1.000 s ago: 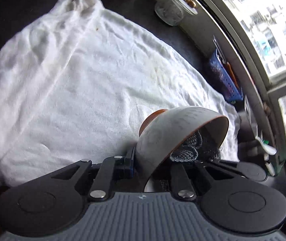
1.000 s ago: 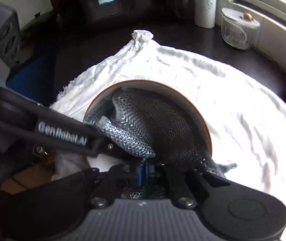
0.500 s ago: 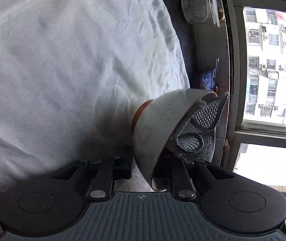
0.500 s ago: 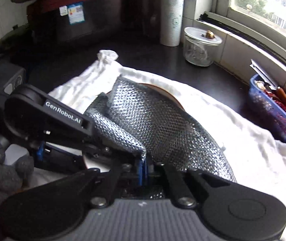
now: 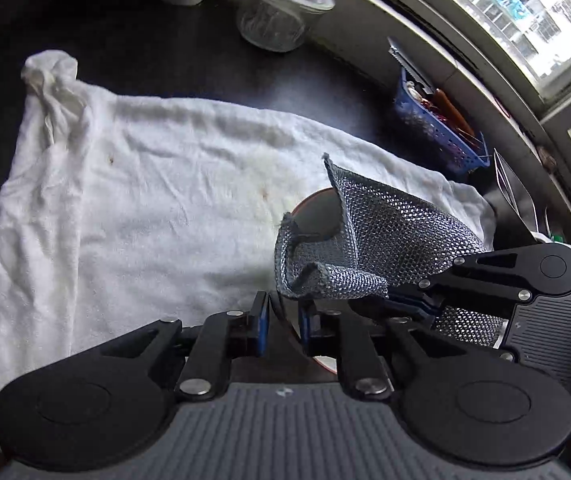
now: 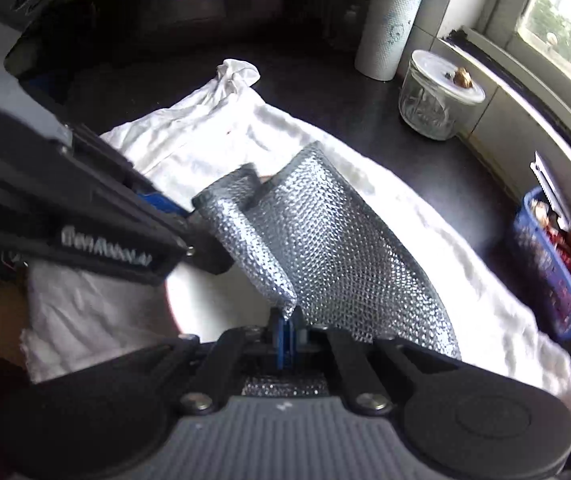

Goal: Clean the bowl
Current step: 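Tilt the bowl with the left tool while the right tool scrubs inside with the pad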

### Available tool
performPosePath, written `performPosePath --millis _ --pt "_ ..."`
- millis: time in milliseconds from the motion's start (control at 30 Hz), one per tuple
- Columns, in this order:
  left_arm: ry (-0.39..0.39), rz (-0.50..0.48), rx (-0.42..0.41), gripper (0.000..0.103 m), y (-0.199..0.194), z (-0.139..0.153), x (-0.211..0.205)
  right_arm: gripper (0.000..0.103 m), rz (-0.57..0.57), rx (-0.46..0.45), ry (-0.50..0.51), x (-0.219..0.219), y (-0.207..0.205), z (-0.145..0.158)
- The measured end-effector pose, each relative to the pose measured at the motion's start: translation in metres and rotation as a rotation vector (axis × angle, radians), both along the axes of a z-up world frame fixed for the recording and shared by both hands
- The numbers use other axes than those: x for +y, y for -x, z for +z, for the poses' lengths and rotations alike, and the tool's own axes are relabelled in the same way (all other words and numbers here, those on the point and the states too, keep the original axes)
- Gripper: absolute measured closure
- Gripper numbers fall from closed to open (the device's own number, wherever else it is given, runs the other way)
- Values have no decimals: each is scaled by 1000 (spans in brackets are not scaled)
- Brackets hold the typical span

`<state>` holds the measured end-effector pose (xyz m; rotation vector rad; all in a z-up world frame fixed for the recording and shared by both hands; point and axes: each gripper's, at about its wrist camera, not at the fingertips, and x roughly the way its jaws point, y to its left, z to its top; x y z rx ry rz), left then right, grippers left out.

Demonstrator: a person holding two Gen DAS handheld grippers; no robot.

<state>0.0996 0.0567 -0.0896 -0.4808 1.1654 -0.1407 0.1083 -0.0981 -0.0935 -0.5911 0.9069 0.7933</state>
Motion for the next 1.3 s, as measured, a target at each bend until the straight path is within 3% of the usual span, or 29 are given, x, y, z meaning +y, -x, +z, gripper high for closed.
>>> performPosePath --millis 100,233,333,433,467,533,700,900,967,1067,1200,1300 --pt "91 80 86 90 -2 -11 8 100 18 45 21 6 -17 -3" --pt "277 308 200 90 12 -28 22 100 -2 121 21 7 -26 -9" --pt "423 457 320 90 25 -43 26 100 -91 228 -78 -1 -32 -7" --pt "435 460 352 90 27 -44 19 100 -134 305 -138 -3 -33 -9" --pt "410 428 334 90 25 -42 17 100 -145 318 -143 -3 -32 -11" --pt "289 292 252 90 15 -30 9 101 -157 330 -154 -6 -31 -13" --pt "-214 -93 -31 87 -8 17 -31 100 -96 185 -71 -4 -20 -1" --pt "-401 -484 -120 88 -25 18 -56 100 7 19 68 -1 -18 7" --pt "-441 -562 -142 91 -25 17 -62 100 44 -8 107 -1 -17 4" --pt "-368 -486 -102 94 -25 16 -53 100 67 11 112 0 -19 0" --pt "-95 -147 74 95 -21 8 -18 100 12 86 72 -3 -22 -8" --pt "54 53 181 95 -10 -1 1 100 -87 160 -13 -9 -27 -9"
